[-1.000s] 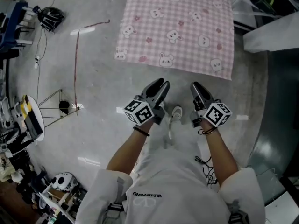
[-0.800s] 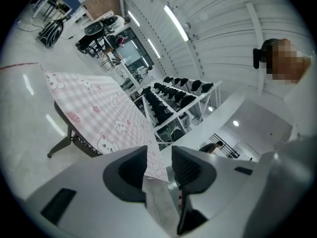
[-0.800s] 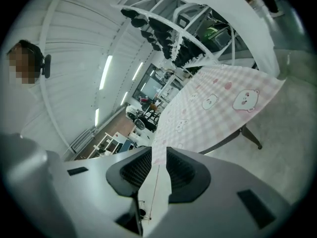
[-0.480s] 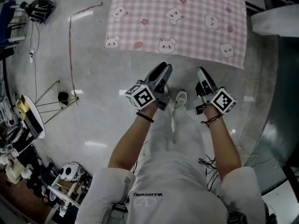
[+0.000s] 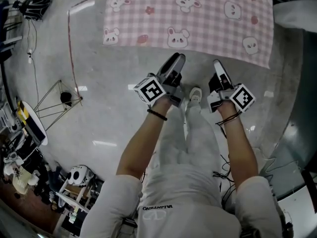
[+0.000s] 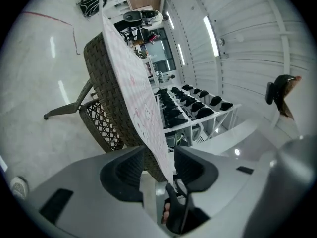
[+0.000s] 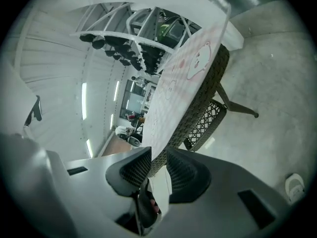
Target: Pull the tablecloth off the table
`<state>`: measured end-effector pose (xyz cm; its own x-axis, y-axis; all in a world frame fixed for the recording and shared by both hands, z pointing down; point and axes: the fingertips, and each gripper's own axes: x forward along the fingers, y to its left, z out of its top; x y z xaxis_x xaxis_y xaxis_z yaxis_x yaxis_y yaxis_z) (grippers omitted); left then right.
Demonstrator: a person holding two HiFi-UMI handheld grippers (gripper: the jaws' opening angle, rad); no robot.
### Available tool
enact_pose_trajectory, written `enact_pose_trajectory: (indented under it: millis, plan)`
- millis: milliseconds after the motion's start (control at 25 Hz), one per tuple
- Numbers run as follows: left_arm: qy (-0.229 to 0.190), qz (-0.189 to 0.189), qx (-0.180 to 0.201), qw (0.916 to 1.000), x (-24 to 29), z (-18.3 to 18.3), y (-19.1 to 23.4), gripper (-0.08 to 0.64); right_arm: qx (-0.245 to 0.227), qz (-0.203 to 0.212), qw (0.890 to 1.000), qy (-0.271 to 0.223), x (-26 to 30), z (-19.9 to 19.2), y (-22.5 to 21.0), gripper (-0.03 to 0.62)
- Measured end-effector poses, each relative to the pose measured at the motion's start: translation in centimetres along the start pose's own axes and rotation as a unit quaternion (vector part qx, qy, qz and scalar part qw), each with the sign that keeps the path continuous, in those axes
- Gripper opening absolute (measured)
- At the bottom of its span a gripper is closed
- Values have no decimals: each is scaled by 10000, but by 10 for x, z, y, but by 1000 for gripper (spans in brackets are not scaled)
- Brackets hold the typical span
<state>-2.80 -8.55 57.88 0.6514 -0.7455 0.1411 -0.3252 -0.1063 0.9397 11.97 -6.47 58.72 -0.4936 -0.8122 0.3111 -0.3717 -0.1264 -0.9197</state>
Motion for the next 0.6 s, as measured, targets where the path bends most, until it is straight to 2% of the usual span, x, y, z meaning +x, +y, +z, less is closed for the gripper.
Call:
enact_pose_trajectory:
  millis: [160,360,600]
  plan:
    - [-204,-7,-443,9988,6,0,17,173,280,62,9993,-223,10,7,-14,106]
    - [-449,-119,-793,9958,13,2,24,173,751,434,9945,-584,15,17,-17,97]
    - [-592,-234,-769,9950,19,9,23,172,932,526,9909,-821,20,26,-22,94]
